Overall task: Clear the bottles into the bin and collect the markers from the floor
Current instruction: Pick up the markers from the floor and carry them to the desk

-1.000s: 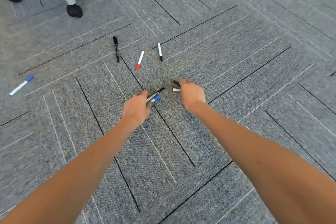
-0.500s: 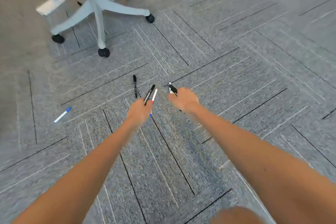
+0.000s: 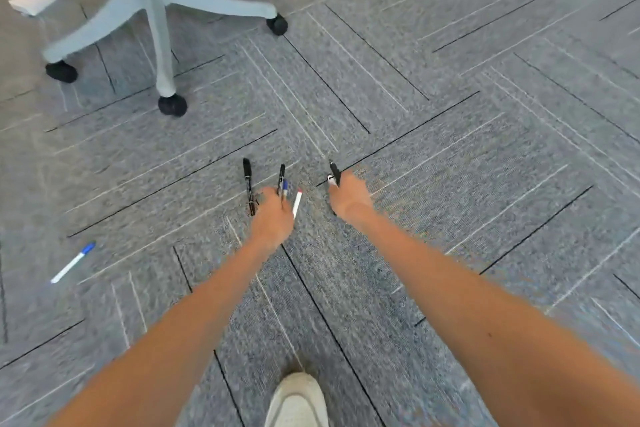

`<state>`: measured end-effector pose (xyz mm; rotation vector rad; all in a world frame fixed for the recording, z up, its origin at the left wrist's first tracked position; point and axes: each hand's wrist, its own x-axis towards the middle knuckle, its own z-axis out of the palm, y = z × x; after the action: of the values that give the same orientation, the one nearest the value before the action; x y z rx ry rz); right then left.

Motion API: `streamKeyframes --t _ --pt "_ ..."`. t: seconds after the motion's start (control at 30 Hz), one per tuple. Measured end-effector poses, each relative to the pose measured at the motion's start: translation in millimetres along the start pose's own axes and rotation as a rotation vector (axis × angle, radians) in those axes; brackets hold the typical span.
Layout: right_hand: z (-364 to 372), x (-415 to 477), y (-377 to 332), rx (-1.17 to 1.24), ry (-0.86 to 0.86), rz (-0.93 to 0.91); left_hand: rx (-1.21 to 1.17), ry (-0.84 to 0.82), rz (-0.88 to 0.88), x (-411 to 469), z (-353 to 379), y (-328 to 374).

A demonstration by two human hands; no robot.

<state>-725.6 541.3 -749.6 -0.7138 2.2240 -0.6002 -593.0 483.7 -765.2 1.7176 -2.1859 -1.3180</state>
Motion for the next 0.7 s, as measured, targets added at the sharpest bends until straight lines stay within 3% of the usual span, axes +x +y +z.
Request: streamKeyframes --t 0.13,0.3,0.5,0.7 --pt "20 13 7 -0.057 0.082 0.015 0.206 0.050 0.067 16 13 -15" --pt "33 28 16 -0.104 0.096 0.074 0.323 0.043 -0.012 23 26 -29" --pt "42 40 23 -0.079 0.057 0.080 0.284 0.033 0.018 35 30 -35" --pt "58 38 2 -0.042 -0.090 -0.061 0.009 0.107 0.035 35 7 -47"
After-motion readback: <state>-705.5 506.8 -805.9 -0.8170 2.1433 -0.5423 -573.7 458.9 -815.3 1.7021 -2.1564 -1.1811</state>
